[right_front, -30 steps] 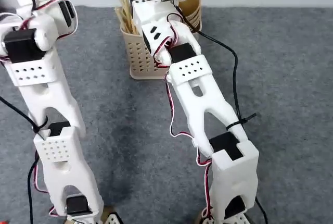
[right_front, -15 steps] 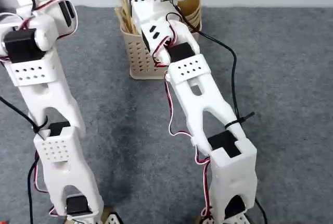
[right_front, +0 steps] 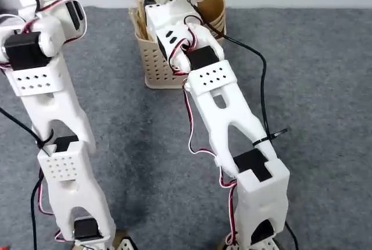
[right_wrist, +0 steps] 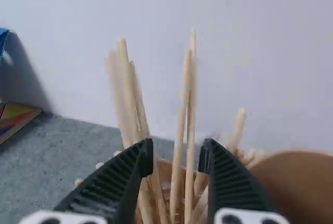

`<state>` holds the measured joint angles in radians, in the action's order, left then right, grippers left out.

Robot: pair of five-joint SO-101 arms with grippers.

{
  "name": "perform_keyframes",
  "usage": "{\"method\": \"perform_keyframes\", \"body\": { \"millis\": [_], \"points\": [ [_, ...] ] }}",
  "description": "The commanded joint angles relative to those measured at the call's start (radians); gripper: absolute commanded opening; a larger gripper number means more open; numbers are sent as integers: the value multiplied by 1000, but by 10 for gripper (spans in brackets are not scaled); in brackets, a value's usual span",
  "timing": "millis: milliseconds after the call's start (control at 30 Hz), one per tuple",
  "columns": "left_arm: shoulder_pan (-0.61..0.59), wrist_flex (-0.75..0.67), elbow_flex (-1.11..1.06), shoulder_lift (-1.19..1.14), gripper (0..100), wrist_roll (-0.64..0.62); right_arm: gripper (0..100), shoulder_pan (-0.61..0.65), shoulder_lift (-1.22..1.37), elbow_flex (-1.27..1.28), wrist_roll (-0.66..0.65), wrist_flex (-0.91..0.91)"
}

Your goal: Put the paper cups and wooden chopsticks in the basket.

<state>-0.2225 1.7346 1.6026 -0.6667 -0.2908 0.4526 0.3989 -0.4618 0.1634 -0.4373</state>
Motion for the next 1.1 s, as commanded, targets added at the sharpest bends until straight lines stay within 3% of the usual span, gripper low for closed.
{"method": "perform_keyframes", "body": {
  "millis": [0,133,333,567,667,867,933,1067],
  "points": [
    [-6,21,4,11,104,3,165,1,-56,-15,9,-30],
    [-6,21,4,11,104,3,166,-1,-68,-21,9,-19],
    [-5,21,4,11,104,3,162,4,-120,-21,8,173],
    [-2,21,4,11,104,3,110,47,-209,-187,8,171],
    [-2,21,4,11,104,3,110,64,-243,-296,-77,30],
    [-8,21,7,11,104,3,110,-25,-351,-354,-511,-530],
    [-6,20,8,20,105,3,110,-67,-374,-354,-554,-627],
    [2,14,85,23,106,-37,79,-166,-377,-354,-552,-642]
  ]
}}
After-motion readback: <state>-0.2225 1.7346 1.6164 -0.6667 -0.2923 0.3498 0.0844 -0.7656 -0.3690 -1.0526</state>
